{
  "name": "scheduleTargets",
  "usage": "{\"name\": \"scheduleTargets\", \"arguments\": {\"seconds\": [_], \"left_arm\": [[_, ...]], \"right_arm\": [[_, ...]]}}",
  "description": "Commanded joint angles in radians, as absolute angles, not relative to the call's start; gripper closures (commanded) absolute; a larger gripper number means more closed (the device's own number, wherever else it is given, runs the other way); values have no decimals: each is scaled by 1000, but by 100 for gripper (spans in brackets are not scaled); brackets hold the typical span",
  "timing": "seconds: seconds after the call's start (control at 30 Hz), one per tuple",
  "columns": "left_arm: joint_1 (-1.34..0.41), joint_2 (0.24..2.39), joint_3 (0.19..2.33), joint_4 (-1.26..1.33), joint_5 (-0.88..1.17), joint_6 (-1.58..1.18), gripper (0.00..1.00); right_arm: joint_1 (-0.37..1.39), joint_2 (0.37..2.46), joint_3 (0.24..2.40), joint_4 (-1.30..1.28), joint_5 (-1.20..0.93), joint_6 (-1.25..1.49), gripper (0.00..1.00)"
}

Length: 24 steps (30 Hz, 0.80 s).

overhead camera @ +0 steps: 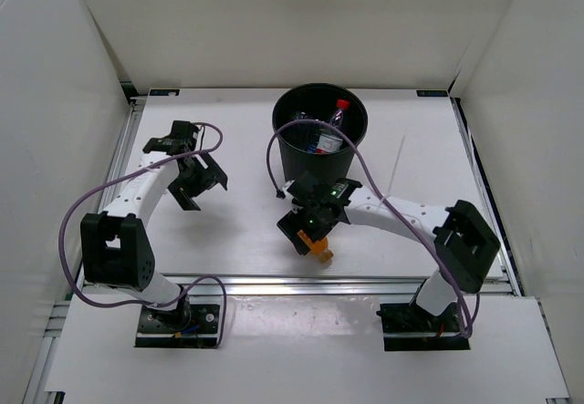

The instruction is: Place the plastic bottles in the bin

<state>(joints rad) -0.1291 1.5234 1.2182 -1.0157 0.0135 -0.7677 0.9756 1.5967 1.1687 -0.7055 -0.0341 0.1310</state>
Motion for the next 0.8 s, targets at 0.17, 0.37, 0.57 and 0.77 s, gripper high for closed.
{"name": "scheduleTargets", "arguments": {"seconds": [0.17,0.37,0.57,0.77], "left_arm": [[-129,1445,1181,-1003,92,-762,0],[-129,1404,1150,-1003,83,-753,0],[-129,1373,1160,-1003,5,-753,0],[-129,1328,1180,-1022,-54,-744,0]], "right_arm": [[1014,1715,1149,-586,72,121,6],[986,1810,1273,-736,-72,123,37],[995,1819,1670,-1041,-143,138,49],[886,1876,2447,-1281,-97,273,61]]}}
